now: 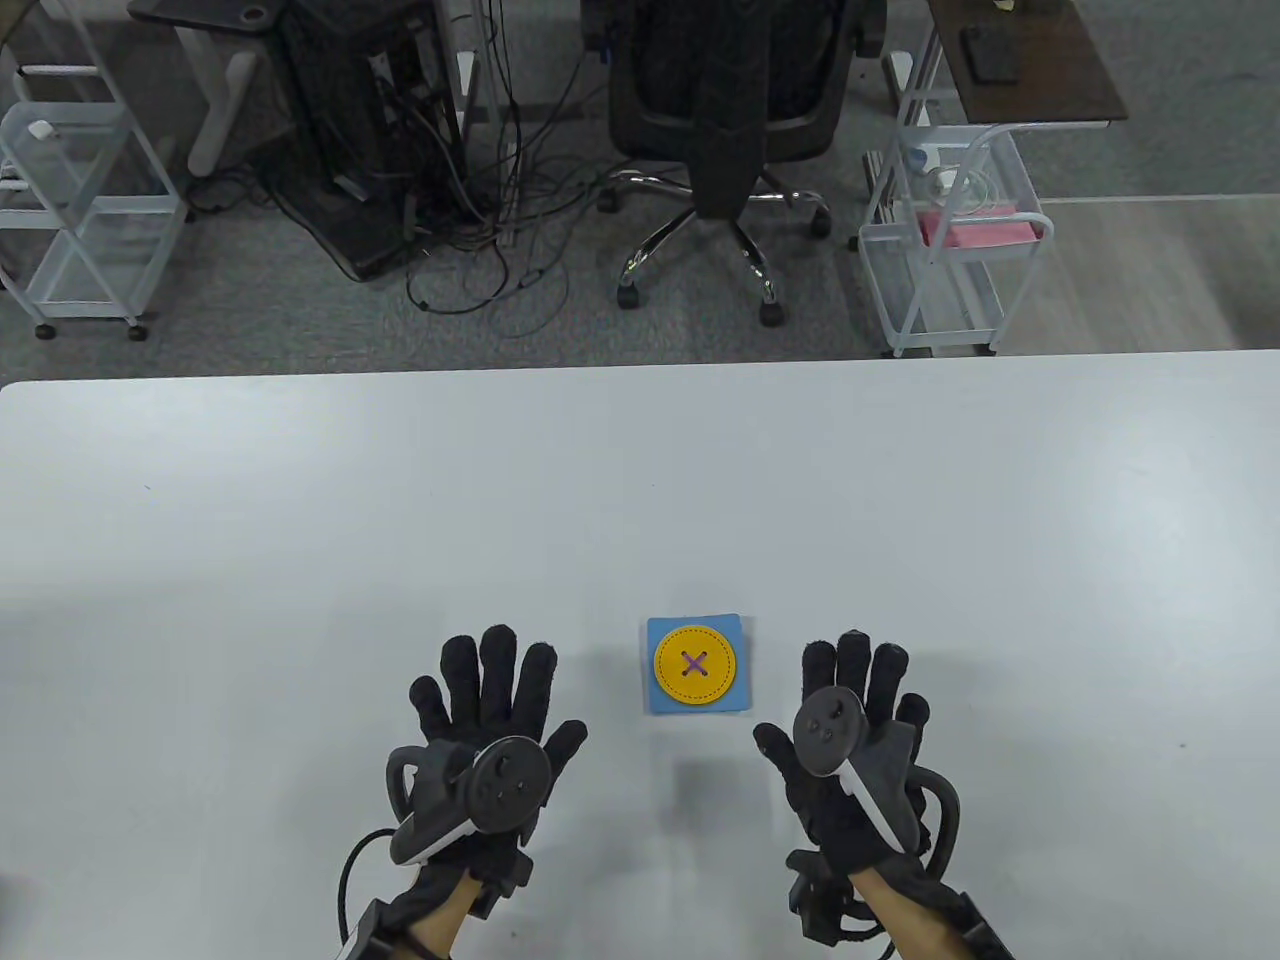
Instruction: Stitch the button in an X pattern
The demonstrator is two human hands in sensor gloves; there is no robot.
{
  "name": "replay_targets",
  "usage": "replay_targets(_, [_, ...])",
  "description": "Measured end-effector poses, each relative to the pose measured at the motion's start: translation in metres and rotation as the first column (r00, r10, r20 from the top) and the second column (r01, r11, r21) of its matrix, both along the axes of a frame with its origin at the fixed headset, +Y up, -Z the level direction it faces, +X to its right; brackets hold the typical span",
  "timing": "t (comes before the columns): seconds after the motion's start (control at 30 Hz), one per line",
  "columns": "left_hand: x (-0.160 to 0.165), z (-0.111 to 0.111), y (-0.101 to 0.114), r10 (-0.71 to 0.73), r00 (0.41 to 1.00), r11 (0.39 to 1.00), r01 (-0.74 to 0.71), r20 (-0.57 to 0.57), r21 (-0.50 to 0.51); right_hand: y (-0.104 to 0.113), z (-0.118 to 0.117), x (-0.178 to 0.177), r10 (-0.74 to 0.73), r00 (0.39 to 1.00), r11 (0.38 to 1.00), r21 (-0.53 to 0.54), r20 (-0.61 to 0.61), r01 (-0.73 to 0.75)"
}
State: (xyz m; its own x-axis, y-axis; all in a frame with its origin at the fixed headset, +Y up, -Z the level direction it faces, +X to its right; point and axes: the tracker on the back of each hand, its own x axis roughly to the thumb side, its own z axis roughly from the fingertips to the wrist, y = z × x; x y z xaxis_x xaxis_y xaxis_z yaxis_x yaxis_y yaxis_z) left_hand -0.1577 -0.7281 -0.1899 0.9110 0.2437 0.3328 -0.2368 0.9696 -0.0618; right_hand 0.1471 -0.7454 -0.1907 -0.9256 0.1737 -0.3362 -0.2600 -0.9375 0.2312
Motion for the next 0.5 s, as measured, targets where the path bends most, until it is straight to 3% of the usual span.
replay_targets(0.5, [-0.0002, -0.0011, -0.0018, -0.008, 1.000, 1.000, 0.008, -0.005, -0.011, 0.0002, 0.0005, -0.0012, 0.006, 1.000, 1.000, -0.012, -0.007, -0.006])
